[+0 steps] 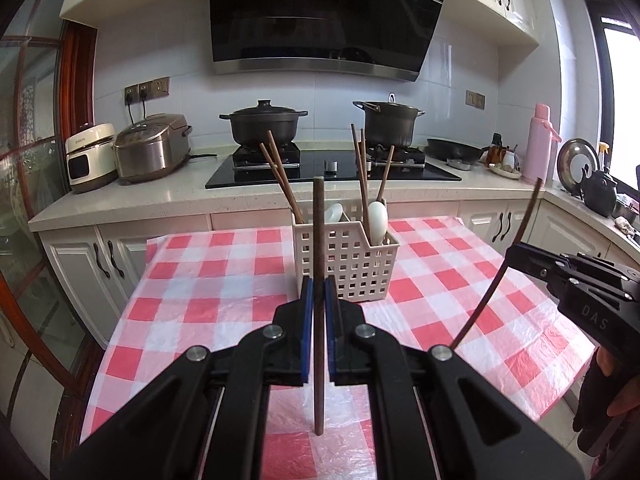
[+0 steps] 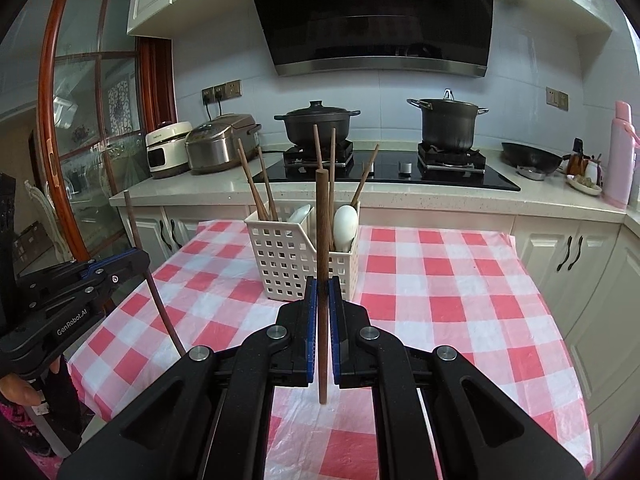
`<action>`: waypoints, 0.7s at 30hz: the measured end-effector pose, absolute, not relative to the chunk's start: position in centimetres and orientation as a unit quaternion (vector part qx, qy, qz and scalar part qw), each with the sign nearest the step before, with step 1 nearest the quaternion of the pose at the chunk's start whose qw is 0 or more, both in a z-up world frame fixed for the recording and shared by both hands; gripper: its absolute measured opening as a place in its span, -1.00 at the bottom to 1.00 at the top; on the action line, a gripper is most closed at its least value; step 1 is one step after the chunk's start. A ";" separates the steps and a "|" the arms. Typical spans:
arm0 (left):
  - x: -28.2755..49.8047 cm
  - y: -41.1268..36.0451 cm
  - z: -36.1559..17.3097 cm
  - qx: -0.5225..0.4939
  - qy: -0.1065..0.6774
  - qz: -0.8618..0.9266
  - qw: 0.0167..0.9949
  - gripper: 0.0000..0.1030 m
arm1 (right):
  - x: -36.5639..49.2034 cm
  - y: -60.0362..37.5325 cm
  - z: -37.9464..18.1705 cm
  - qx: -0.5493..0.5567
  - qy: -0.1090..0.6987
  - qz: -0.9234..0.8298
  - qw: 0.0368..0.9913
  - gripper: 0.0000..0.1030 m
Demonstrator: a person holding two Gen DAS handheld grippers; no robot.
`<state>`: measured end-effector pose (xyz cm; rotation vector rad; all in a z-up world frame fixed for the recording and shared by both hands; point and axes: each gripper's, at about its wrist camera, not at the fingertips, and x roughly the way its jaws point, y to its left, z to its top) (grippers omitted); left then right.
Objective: Organize utensils
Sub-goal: 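Lift both chopsticks upright and carry them above the caddy, then lower both chopsticks into the caddy and open both grippers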
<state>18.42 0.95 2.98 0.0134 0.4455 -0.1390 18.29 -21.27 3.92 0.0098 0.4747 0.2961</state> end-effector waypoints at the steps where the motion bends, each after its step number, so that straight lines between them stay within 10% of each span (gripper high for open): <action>1: 18.4 1.1 3.0 0.005 0.220 -0.069 0.973 -0.88 | 18.2 -21.2 4.0 0.005 0.233 0.146 0.961 -0.88; 21: 21.3 0.5 8.1 0.021 0.171 -0.070 0.982 -0.88 | 21.8 -20.3 8.7 -0.016 0.193 0.150 0.970 -0.88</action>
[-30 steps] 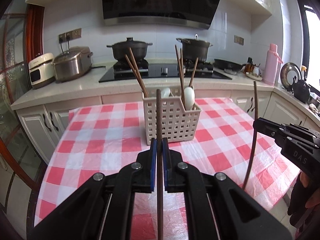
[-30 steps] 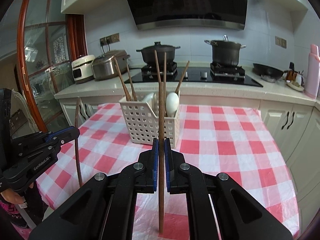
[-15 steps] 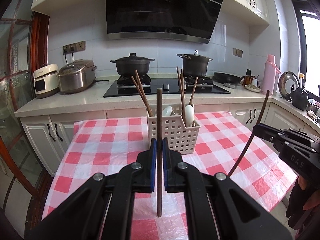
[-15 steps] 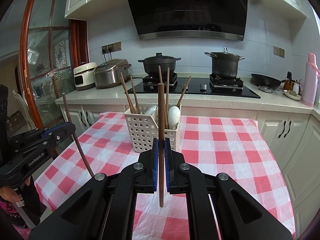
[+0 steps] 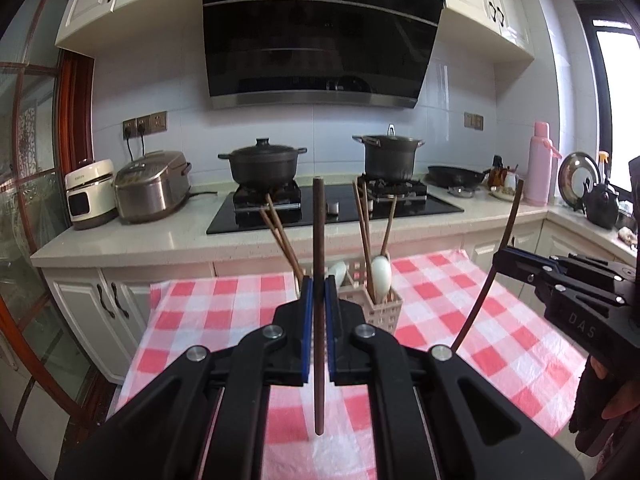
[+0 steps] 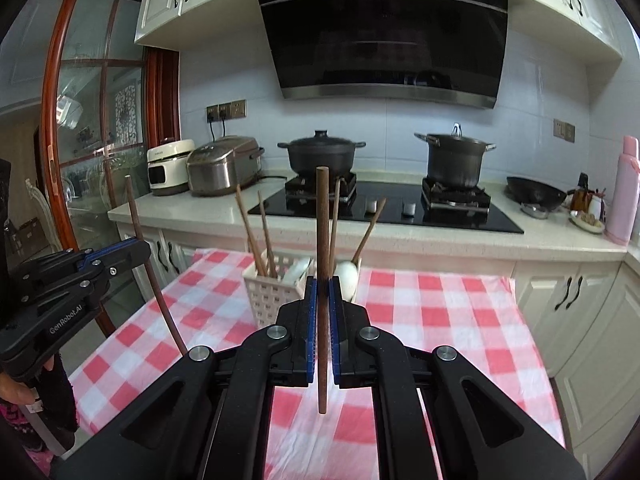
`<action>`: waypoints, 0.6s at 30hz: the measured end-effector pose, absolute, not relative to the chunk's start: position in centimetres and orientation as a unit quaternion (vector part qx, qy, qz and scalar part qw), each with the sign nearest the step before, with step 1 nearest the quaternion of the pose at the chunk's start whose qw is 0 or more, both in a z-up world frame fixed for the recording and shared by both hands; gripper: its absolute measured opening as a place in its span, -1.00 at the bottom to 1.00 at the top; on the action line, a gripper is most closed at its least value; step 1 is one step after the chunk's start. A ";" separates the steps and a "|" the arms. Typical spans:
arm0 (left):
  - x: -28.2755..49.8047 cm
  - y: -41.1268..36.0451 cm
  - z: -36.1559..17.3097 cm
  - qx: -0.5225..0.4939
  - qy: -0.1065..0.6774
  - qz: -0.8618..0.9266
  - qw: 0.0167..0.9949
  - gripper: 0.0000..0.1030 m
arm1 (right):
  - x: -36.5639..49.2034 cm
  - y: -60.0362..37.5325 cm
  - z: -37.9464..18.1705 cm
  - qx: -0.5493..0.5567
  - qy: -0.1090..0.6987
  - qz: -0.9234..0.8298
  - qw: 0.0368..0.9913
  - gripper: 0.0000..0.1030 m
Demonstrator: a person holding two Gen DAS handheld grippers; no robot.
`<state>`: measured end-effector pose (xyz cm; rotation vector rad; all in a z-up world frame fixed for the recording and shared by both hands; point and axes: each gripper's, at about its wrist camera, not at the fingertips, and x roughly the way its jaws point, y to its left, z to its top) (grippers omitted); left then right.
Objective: Organize utensils
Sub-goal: 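Lower both chopsticks into the caddy and open both grippers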
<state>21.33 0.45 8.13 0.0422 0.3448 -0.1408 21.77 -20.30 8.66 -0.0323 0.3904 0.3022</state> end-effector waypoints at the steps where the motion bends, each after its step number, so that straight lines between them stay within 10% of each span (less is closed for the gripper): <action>1: 21.8 0.4 8.8 0.020 0.168 -0.071 0.983 -0.88 | 22.3 -20.3 9.3 -0.017 0.188 0.150 0.970 -0.88; 18: 31.5 0.4 17.8 0.007 0.134 -0.082 0.988 -0.88 | 31.0 -19.7 14.4 0.002 0.175 0.171 0.970 -0.88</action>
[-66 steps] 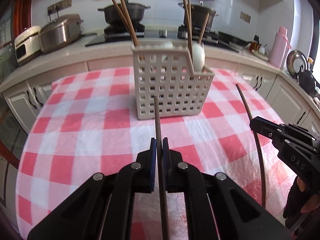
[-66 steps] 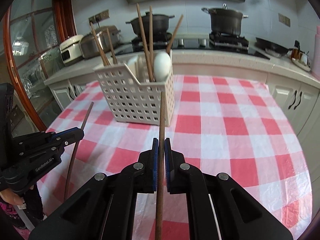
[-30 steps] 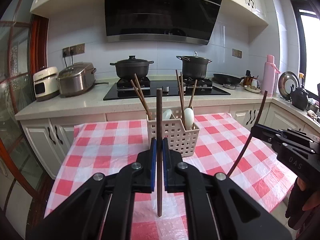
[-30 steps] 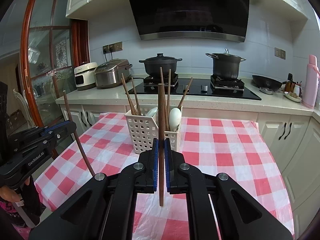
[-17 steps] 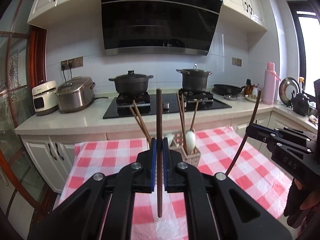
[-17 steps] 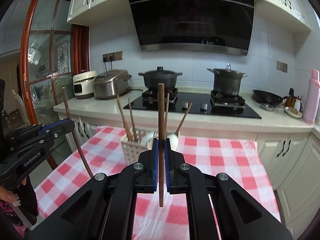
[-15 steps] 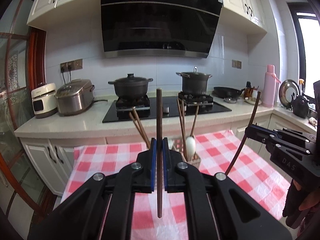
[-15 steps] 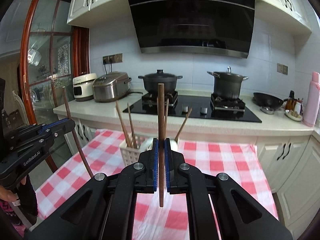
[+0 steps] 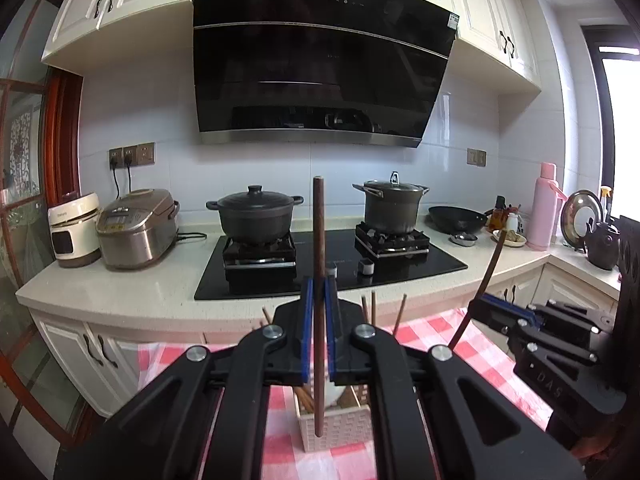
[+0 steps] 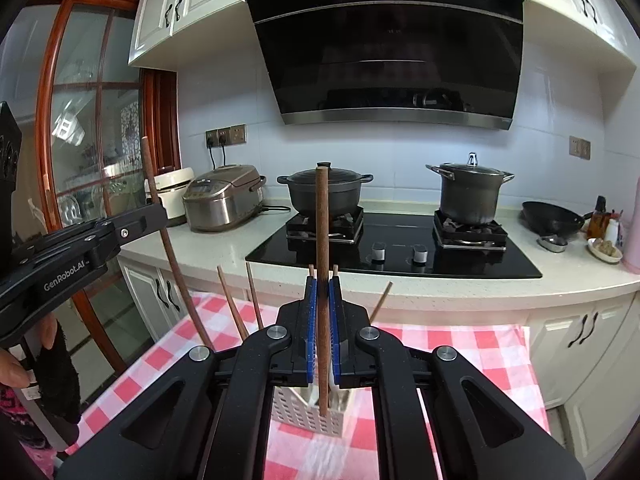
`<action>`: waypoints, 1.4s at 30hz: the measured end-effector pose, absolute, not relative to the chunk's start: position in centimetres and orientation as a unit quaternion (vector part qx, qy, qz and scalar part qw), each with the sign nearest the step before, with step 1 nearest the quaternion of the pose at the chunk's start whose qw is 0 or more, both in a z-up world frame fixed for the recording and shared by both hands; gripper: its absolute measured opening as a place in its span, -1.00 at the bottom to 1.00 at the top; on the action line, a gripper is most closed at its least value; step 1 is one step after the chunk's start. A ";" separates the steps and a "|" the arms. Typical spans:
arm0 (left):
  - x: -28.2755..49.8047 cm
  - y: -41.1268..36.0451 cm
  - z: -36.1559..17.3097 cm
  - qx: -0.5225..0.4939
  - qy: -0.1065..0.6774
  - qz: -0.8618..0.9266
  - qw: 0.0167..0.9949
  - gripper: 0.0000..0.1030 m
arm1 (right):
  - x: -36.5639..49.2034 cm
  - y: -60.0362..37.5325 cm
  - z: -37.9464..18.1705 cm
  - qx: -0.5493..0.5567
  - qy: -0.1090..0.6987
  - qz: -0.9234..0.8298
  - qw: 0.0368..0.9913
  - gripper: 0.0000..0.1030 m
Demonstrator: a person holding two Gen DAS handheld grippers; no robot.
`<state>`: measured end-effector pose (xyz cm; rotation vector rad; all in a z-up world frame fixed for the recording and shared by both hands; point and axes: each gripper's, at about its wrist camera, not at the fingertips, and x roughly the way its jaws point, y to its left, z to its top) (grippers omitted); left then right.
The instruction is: Organize utensils
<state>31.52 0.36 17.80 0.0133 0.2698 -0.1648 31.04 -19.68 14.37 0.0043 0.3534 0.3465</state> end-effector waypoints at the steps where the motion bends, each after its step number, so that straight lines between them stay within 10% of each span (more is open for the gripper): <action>1: 31.9 0.3 18.0 0.007 0.132 -0.082 0.988 -0.88 | 31.4 -19.6 14.4 0.003 0.176 0.173 0.969 -0.88; 27: 40.2 0.2 9.3 -0.028 0.226 -0.087 0.970 -0.85 | 38.6 -15.7 7.8 -0.009 0.273 0.180 0.945 -0.80; 36: 37.7 2.7 9.4 -0.026 0.207 -0.057 0.976 -0.49 | 37.2 -17.0 8.2 0.000 0.269 0.172 0.948 -0.56; 42: 33.4 3.3 10.0 -0.018 0.179 -0.038 0.983 0.19 | 33.5 -17.7 9.6 0.000 0.244 0.178 0.953 -0.29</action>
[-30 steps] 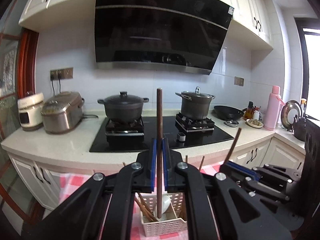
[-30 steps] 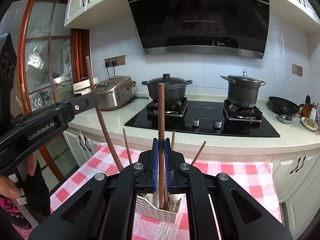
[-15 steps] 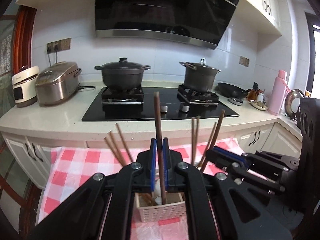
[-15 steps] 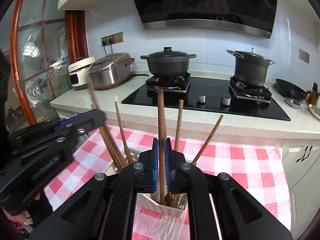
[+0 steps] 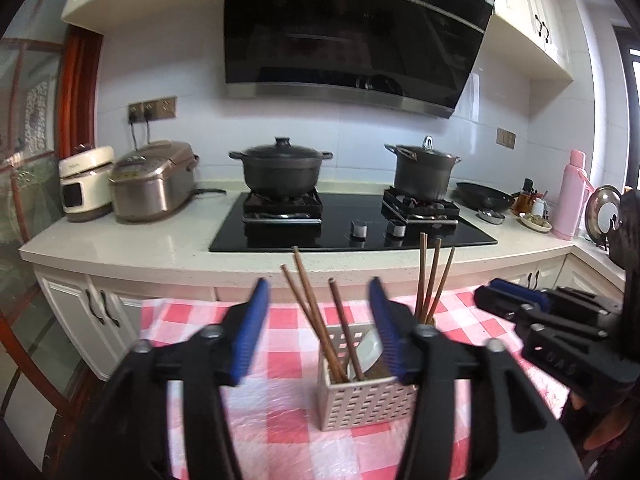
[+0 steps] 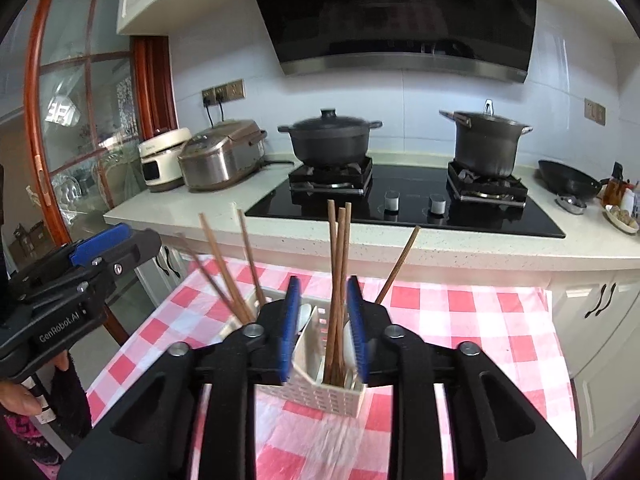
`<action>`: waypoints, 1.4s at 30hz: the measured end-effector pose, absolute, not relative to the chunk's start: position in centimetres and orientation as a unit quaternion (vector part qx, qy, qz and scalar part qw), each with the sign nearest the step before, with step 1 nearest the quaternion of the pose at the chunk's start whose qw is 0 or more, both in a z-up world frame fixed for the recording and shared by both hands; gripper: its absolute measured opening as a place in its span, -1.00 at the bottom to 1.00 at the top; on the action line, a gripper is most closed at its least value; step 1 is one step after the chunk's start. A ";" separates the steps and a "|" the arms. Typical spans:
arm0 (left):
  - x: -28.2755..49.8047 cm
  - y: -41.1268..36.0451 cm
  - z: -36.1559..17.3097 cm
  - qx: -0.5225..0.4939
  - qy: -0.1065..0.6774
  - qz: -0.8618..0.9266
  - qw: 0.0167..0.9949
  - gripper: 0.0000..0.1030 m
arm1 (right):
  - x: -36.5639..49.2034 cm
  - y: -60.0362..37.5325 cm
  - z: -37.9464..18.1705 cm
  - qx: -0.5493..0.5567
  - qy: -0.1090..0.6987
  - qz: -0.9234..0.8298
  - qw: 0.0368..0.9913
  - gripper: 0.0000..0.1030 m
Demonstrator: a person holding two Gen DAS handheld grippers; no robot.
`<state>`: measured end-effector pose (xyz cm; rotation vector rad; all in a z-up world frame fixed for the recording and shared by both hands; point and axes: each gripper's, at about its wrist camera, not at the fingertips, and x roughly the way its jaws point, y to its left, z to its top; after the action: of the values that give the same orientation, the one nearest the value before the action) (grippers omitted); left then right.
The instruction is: Organize utensils
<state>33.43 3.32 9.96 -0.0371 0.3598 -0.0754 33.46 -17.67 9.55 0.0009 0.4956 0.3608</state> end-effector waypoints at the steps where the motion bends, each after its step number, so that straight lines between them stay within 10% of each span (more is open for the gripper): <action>1: 32.2 3.6 9.9 -0.019 0.171 -0.029 0.985 0.43 | 32.4 -17.9 9.7 0.002 0.237 0.179 0.955 -0.19; 5: 28.1 4.1 9.1 -0.021 0.150 -0.013 0.988 0.90 | 28.3 -18.5 9.3 0.004 0.216 0.187 0.958 0.15; 14: 19.9 3.2 4.6 0.004 0.153 -0.014 0.988 0.91 | 20.8 -20.1 6.0 0.016 0.200 0.186 0.962 0.63; 42: 17.6 2.2 2.5 -0.007 0.162 -0.035 0.986 0.91 | 18.7 -20.8 3.4 0.025 0.200 0.194 0.960 0.64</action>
<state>17.55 2.23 2.45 -0.0150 0.3262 -0.0697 18.72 -20.76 3.43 0.0515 0.4055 0.3934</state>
